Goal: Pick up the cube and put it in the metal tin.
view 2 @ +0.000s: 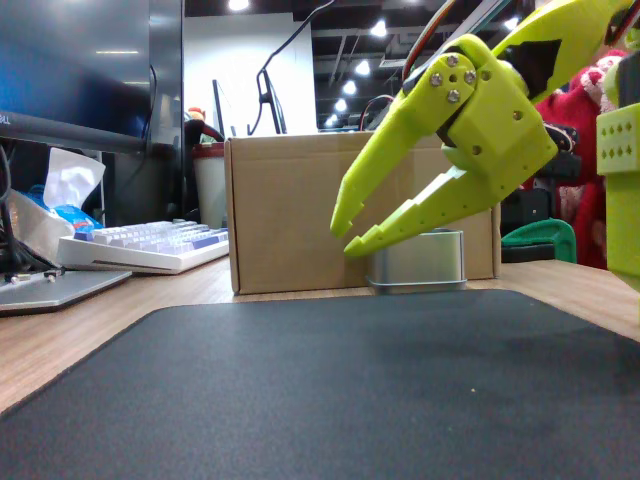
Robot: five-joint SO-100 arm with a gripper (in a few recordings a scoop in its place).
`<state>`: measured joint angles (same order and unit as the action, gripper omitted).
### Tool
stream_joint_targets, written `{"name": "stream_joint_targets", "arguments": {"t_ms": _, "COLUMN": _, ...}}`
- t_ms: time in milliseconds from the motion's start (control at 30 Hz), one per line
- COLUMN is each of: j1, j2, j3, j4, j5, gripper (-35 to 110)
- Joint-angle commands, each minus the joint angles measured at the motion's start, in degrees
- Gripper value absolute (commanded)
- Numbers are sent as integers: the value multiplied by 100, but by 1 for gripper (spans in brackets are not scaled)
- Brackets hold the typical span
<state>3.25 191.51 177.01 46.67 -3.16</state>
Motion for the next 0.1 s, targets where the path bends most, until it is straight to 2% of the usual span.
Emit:
{"name": "stream_joint_targets", "arguments": {"t_ms": 0, "j1": 44, "j2": 123, "j3": 62, "j4": 70, "j5": -35, "gripper": 0}}
{"name": "stream_joint_targets", "arguments": {"t_ms": 67, "j1": 35, "j2": 123, "j3": 62, "j4": 70, "j5": -35, "gripper": 0}}
